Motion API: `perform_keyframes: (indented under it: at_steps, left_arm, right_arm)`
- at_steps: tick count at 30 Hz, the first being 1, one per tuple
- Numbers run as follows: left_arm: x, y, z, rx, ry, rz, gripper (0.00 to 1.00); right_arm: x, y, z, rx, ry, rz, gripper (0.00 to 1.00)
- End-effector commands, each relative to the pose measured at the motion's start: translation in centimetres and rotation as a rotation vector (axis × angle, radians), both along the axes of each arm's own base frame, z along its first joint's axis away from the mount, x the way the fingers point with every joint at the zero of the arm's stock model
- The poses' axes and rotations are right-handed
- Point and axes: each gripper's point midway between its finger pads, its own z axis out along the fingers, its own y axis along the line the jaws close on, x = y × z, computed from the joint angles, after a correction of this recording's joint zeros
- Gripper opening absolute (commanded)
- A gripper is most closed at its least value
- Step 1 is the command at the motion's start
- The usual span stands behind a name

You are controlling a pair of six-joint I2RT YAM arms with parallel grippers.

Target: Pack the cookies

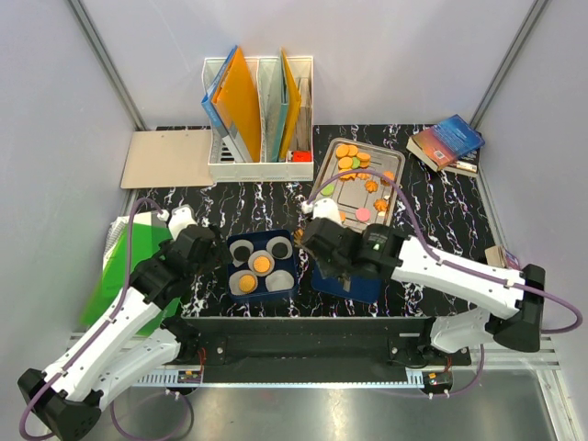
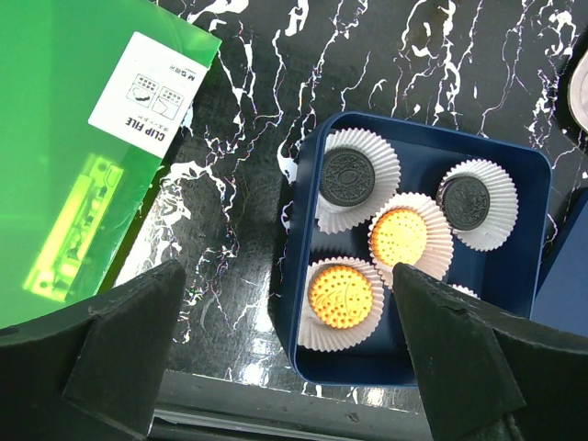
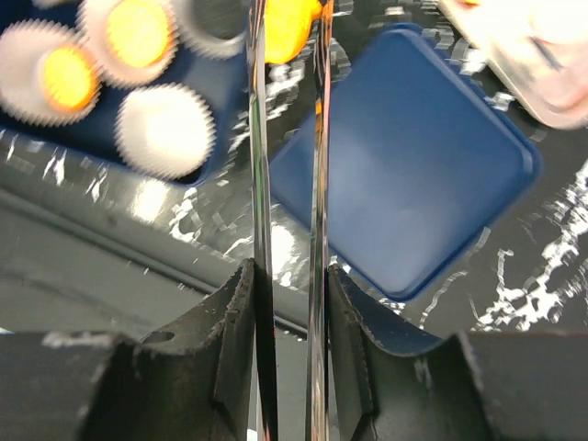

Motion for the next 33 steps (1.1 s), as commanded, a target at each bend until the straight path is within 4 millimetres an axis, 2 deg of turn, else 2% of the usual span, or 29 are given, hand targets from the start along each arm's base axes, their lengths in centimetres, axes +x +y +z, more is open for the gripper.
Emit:
perform_keyframes:
  at_steps: [1, 5, 12, 16, 27, 33]
  left_arm:
    - [0.7, -0.1, 0.4, -0.007, -0.024, 0.013, 0.99]
    - [0.6, 0.0, 0.4, -0.004, -0.023, 0.018, 0.99]
    - [0.7, 0.1, 0.2, 0.006, -0.012, 0.023, 0.99]
    - [0.7, 0.0, 0.2, 0.006, -0.012, 0.021, 0.99]
    - [0.6, 0.0, 0.3, 0.000, -0.014, 0.020, 0.99]
    - [0.6, 0.0, 0.3, -0.002, -0.017, 0.022, 0.99]
  right_arm:
    - [-0.8, 3.6, 1.8, 0.056, -0.075, 0.101, 0.32]
    - [-2.0, 4.8, 1.8, 0.068, -0.077, 0.144, 0.33]
    - [-5.1, 6.5, 0.9, 0.061, -0.042, 0.228, 0.33]
    - [-5.9, 6.5, 0.2, 0.029, -0.033, 0.233, 0.33]
    - [-7.3, 6.4, 0.4, 0.023, -0.022, 0.229, 0.33]
    - [-8.0, 6.1, -0.2, -0.002, -0.012, 0.230, 0.34]
